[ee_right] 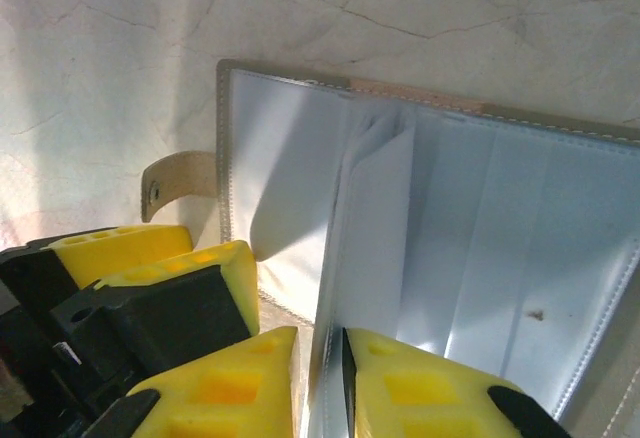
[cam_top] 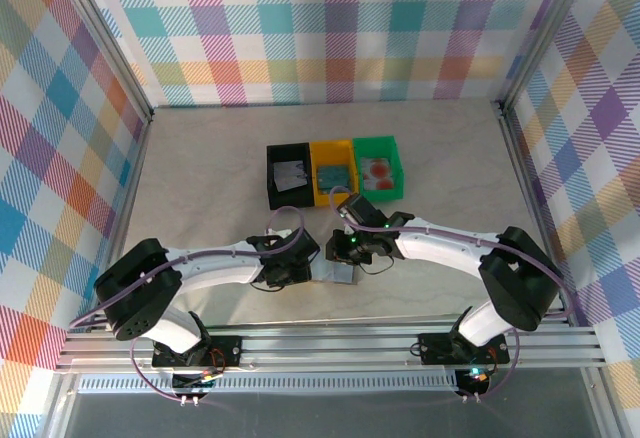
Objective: Take the credit cards out of the card holder
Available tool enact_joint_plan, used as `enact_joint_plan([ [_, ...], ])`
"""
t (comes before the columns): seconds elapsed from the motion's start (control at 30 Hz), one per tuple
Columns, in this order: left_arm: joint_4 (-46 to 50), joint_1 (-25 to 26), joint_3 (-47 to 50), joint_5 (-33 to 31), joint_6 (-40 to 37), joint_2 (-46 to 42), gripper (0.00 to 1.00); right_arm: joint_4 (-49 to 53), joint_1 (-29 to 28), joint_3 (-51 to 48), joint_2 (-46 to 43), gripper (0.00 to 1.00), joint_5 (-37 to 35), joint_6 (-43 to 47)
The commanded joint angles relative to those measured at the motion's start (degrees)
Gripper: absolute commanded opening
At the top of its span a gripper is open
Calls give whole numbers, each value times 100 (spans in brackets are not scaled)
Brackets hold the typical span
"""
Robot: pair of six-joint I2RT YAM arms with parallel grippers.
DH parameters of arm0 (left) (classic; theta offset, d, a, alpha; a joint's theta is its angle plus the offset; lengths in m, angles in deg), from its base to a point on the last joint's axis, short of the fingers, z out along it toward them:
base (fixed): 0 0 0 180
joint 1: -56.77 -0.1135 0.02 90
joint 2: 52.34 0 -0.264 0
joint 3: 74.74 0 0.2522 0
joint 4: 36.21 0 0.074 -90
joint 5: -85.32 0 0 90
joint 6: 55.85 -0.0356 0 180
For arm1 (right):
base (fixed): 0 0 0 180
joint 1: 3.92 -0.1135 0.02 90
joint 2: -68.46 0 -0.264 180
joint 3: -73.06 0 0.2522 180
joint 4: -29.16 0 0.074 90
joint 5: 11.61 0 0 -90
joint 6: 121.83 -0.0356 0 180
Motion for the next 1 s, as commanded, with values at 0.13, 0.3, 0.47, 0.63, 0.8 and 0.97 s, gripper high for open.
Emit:
enact_joint_plan([
  [0.13, -362, 60, 284, 591, 195, 55, 56, 69, -89, 165, -84, 15, 0, 4],
  [0.3, -211, 60, 223, 513, 195, -89, 56, -8, -133, 150, -127, 15, -14, 2],
  [0.47, -85, 60, 186, 431, 191, -235, 56, -82, -141, 138, -166, 17, -8, -6],
  [0.63, -4, 60, 168, 396, 191, -272, 56, -127, -159, 131, -177, 19, 2, -23],
  [0.8, 22, 60, 169, 389, 182, -276, 56, -119, -159, 127, -187, 20, 2, -11],
  [0.97, 58, 60, 162, 361, 175, -294, 56, -94, -159, 101, -227, 20, -57, -32],
])
